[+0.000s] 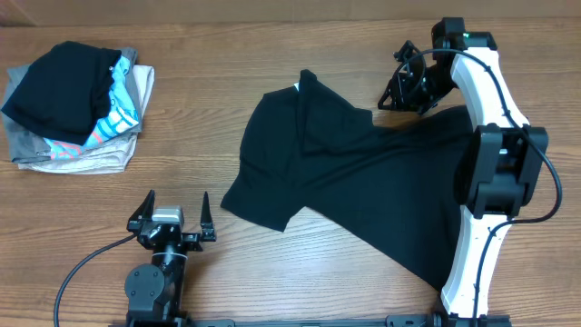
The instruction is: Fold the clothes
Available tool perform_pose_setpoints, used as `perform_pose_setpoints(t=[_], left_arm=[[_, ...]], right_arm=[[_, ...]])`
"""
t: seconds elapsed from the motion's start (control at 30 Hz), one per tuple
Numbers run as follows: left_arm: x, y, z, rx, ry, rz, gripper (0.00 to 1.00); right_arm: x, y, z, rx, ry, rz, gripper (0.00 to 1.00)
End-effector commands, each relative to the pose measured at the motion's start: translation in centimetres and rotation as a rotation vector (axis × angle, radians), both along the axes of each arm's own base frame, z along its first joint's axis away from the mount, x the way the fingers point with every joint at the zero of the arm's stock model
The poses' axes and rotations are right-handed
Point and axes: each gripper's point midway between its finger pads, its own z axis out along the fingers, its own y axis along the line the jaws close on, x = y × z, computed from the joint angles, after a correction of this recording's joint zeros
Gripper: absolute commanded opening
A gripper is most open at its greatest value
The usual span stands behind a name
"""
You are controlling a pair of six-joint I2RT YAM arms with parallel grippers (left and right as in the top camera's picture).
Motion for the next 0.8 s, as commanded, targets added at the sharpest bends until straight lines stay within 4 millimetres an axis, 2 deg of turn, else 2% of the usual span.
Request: perform_pose_setpoints(t=[0.0, 0.4, 0.57, 0.77], left_arm=[[0.0, -0.4, -0.1, 0.018, -0.004, -0.022, 1.00], [0.0, -0.4, -0.1, 0.018, -0.004, -0.023, 1.00], [0.0, -0.4, -0.1, 0.018, -0.004, -0.023, 1.00], [0.0, -0.4, -0.1, 0.018, -0.004, -0.023, 1.00]], right_arm=[[-0.9, 1.5, -1.9, 0.056, 0.035, 0.032, 0.39], [-1.7, 4.5, -4.6, 0.107, 0.018, 0.082, 0.39], [-1.2, 4.9, -4.3, 0.106, -0.005, 0.092, 0.33], [-0.2, 4.3, -3.0, 0.107, -0.026, 0.072, 0.33]])
